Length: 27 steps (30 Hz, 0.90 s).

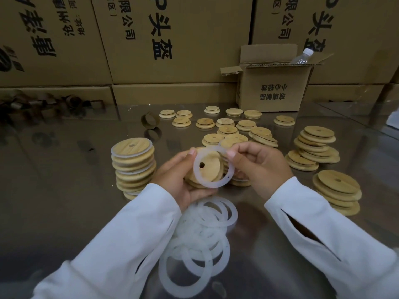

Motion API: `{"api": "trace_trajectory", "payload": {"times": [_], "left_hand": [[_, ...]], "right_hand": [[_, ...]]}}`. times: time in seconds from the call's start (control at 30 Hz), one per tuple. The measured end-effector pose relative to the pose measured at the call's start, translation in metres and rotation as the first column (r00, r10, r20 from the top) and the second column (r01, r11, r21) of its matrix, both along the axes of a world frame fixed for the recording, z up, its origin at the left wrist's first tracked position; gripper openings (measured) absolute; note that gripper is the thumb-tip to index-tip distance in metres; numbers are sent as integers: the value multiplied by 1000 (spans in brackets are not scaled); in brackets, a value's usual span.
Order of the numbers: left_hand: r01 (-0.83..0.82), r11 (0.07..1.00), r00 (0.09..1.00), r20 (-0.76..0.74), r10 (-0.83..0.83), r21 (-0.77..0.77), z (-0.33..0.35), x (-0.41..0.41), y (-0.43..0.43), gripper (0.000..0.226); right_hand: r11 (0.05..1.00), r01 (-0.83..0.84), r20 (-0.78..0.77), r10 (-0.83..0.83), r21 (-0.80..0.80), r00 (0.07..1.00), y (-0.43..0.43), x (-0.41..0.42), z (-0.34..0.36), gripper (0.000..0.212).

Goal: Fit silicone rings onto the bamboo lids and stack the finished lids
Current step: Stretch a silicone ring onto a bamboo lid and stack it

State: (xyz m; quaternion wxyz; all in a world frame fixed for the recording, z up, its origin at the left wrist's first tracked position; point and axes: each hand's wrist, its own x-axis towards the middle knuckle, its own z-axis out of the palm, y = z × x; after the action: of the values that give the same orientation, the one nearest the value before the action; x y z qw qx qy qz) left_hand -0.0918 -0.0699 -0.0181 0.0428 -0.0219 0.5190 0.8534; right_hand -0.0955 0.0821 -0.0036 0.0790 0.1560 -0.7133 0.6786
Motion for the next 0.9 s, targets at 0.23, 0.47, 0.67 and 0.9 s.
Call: {"api": "trace_trajectory", "payload": {"times": [0.23, 0.47, 0.67, 0.9], "left_hand": [[151, 987, 988, 29, -149, -49, 1, 4, 3, 75], [105, 989, 990, -82, -114, -104, -4, 5, 3, 32], [105, 992, 988, -109, -112, -70, -6, 2, 2, 20], [27, 976, 965, -248, -82, -218, -8, 3, 3, 28]], "right_hand": [[982, 187, 49, -187, 1, 981, -5, 0, -2, 14], [987, 157, 33, -158, 17, 987, -7, 0, -3, 13], [987, 158, 64, -159, 13, 985, -6, 0, -5, 14], [990, 141, 63, -140, 1, 988, -8, -1, -5, 11]]}}
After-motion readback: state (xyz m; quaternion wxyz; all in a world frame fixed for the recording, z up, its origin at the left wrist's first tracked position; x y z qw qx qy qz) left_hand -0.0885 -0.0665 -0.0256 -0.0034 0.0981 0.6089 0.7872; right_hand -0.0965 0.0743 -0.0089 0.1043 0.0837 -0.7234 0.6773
